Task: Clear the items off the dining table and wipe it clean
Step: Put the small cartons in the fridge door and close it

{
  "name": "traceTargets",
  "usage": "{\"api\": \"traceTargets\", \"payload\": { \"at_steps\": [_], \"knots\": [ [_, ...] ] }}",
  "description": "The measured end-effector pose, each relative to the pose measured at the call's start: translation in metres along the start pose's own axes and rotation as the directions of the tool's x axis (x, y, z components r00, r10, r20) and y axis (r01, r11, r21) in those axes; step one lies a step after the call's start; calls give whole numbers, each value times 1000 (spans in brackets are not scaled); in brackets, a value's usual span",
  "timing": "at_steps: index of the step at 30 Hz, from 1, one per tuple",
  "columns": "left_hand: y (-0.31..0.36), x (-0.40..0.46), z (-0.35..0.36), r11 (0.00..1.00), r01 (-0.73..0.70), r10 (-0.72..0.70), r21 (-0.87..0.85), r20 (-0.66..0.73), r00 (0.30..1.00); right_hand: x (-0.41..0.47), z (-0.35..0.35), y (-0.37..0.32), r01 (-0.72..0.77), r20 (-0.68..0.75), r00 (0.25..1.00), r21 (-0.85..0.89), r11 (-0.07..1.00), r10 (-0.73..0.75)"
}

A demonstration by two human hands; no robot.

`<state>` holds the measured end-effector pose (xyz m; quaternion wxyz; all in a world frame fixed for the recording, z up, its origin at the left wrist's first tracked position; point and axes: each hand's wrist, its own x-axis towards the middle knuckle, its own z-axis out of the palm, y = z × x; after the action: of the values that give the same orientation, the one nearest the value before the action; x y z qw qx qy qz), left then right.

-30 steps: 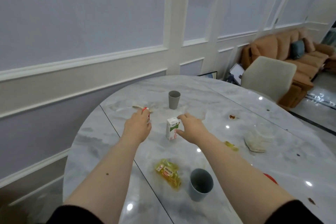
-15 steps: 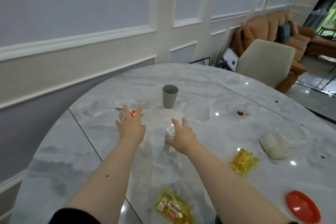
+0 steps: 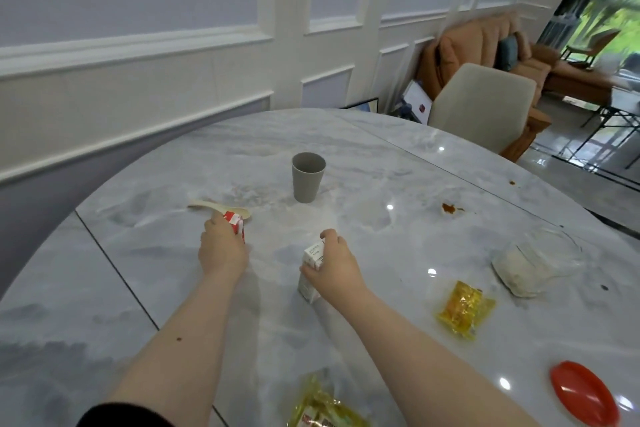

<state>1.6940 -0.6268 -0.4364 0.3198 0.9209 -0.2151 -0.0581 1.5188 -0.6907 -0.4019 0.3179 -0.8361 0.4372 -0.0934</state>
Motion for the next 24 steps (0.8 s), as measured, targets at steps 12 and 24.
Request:
{"api": "traceTargets", "payload": {
  "at_steps": [12, 24],
  "knots": [
    [8, -40, -31, 994, -11, 13, -110, 16, 1000, -30, -21, -27, 41, -19, 999, 18, 999, -41],
    [12, -163, -150, 990, -44, 26, -134, -137, 990, -140, -70, -83, 237, 38, 971, -33, 971, -236]
  ]
}}
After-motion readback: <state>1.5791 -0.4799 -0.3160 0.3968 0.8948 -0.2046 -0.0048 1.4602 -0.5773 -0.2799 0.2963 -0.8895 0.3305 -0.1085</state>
